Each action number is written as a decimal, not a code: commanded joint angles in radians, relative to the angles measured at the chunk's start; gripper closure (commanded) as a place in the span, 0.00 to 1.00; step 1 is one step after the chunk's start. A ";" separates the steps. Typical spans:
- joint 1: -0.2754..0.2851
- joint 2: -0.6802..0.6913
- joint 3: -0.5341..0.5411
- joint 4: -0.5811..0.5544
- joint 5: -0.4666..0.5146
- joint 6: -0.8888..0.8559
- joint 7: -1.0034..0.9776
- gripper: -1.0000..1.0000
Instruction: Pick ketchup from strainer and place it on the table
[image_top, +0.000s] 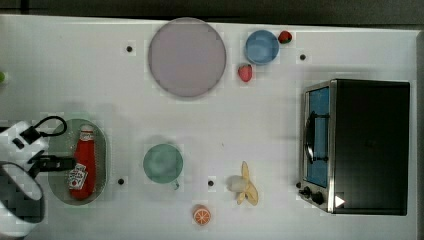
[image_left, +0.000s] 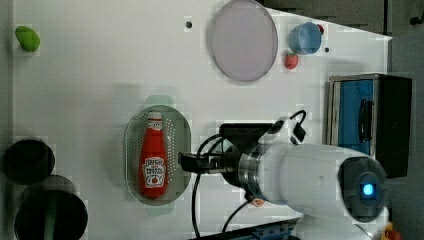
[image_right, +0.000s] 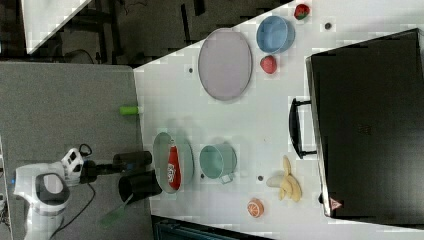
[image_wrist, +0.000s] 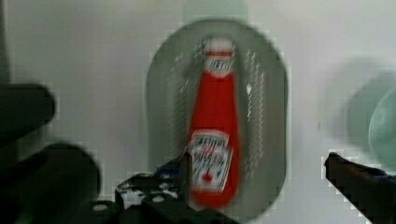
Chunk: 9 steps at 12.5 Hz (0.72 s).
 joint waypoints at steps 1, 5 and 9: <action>-0.003 0.076 -0.005 -0.083 -0.050 0.111 0.062 0.00; 0.001 0.212 -0.009 -0.131 -0.144 0.280 0.131 0.00; 0.023 0.347 -0.035 -0.129 -0.288 0.384 0.267 0.00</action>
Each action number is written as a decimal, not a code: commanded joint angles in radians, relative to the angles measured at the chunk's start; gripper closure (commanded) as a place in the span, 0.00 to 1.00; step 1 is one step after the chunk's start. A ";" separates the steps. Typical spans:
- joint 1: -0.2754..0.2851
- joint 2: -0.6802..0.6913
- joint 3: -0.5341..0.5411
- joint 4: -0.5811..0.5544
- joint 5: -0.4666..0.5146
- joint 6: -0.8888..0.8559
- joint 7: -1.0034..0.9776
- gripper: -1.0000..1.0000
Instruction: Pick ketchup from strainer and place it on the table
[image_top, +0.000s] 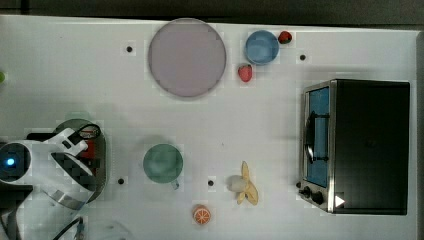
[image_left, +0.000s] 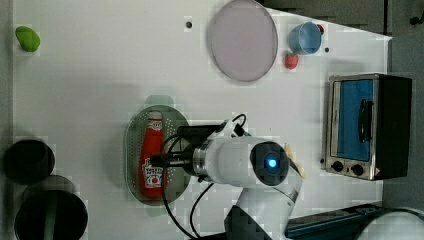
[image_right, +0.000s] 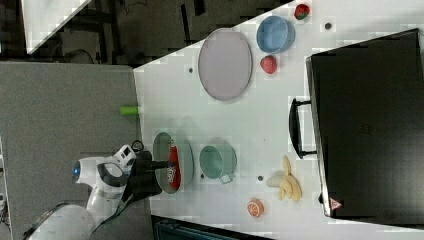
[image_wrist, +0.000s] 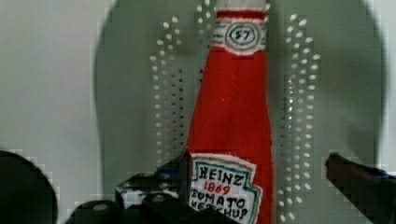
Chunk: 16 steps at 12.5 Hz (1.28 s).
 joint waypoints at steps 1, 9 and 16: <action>0.019 0.033 -0.018 -0.001 -0.097 0.055 0.157 0.00; 0.066 0.113 -0.060 0.016 -0.192 0.119 0.249 0.40; -0.089 -0.084 0.163 0.008 0.099 0.019 0.217 0.43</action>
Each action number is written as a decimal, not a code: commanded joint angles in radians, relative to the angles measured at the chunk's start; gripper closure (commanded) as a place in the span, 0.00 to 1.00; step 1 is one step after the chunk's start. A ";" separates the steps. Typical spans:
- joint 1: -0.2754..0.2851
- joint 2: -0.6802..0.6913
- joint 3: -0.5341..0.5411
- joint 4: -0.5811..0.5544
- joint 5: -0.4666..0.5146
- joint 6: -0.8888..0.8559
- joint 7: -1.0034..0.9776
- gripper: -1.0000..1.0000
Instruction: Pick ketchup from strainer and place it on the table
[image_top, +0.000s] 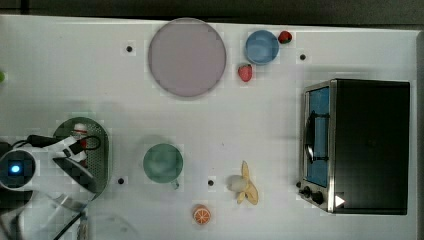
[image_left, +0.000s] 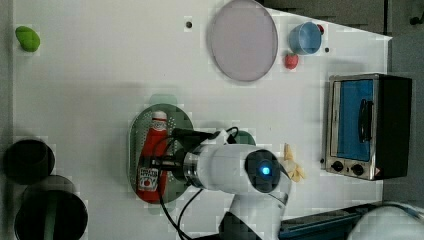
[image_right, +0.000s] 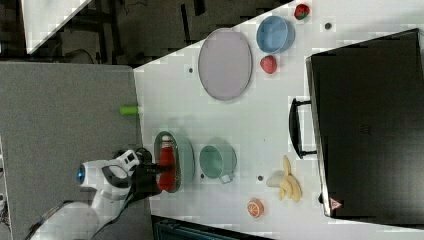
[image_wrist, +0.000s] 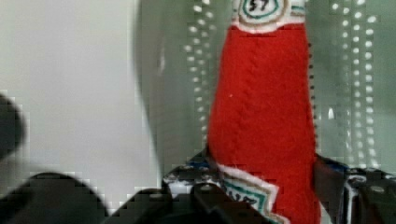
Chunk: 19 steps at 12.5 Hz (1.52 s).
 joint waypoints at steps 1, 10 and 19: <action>-0.097 -0.134 0.150 0.045 0.143 -0.127 -0.010 0.43; -0.323 -0.212 0.219 0.345 0.223 -0.596 -0.293 0.43; -0.624 -0.275 0.179 0.390 0.134 -0.797 -0.529 0.43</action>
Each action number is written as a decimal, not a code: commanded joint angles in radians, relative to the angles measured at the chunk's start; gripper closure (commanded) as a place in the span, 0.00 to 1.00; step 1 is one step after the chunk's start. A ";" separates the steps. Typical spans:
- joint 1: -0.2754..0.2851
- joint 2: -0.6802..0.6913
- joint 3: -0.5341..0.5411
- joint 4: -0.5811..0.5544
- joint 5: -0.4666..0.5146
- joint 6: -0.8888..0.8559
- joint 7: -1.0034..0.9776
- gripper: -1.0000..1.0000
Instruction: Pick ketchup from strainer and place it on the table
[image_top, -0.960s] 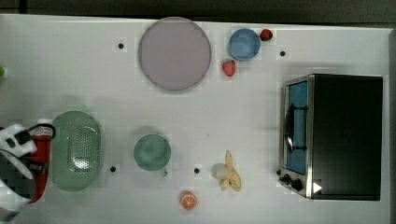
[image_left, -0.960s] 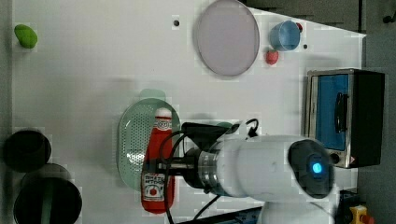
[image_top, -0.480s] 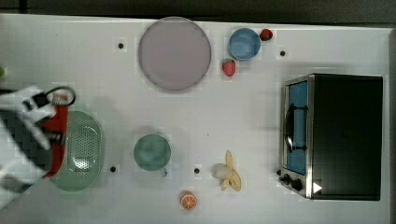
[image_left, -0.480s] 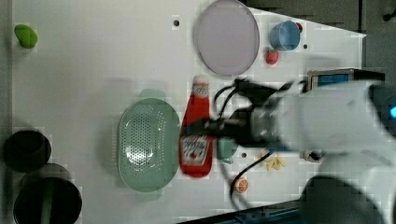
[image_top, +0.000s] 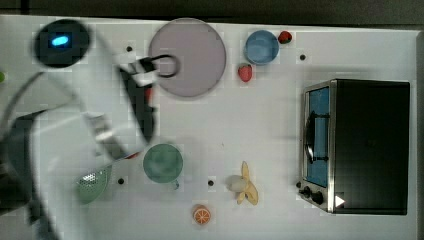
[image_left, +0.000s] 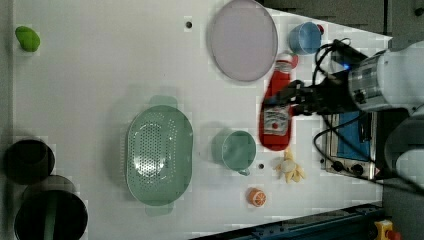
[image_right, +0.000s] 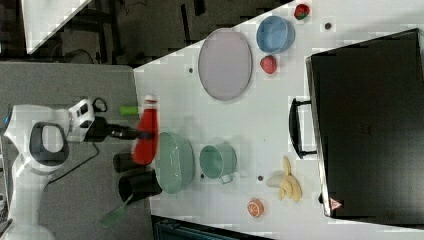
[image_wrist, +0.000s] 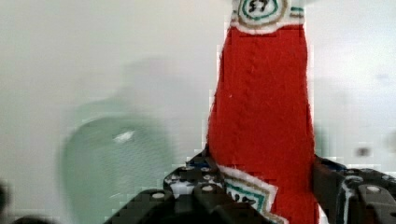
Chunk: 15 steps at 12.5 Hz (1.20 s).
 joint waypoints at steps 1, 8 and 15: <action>-0.098 -0.042 -0.010 0.022 -0.043 -0.037 -0.181 0.43; -0.223 -0.041 -0.091 -0.120 -0.056 0.071 -0.408 0.43; -0.246 -0.018 -0.205 -0.443 -0.056 0.488 -0.415 0.43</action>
